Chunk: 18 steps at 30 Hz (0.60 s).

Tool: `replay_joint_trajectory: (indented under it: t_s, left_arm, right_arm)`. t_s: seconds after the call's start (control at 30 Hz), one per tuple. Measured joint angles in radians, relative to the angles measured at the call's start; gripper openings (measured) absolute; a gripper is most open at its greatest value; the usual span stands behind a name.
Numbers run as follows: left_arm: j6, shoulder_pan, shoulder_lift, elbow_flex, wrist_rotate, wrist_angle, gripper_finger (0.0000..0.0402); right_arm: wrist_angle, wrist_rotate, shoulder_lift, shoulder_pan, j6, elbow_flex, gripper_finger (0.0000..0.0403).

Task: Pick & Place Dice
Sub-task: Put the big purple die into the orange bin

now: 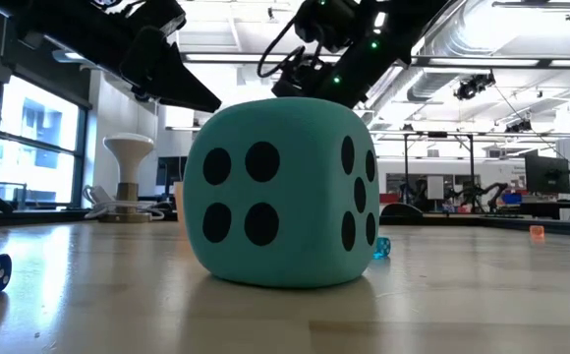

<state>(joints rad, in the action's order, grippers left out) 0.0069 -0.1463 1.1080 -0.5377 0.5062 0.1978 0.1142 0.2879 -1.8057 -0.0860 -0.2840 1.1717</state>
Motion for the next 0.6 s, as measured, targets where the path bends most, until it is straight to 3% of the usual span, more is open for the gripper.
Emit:
replay_joint_trajectory:
  t_s: [0.6]
  left_arm:
    - [-0.007, 0.000, 0.000, 0.000, -0.001, -0.003, 0.0400]
  right_arm:
    - [0.005, 0.075, 0.000, 0.029, 0.071, 0.000, 0.0400]
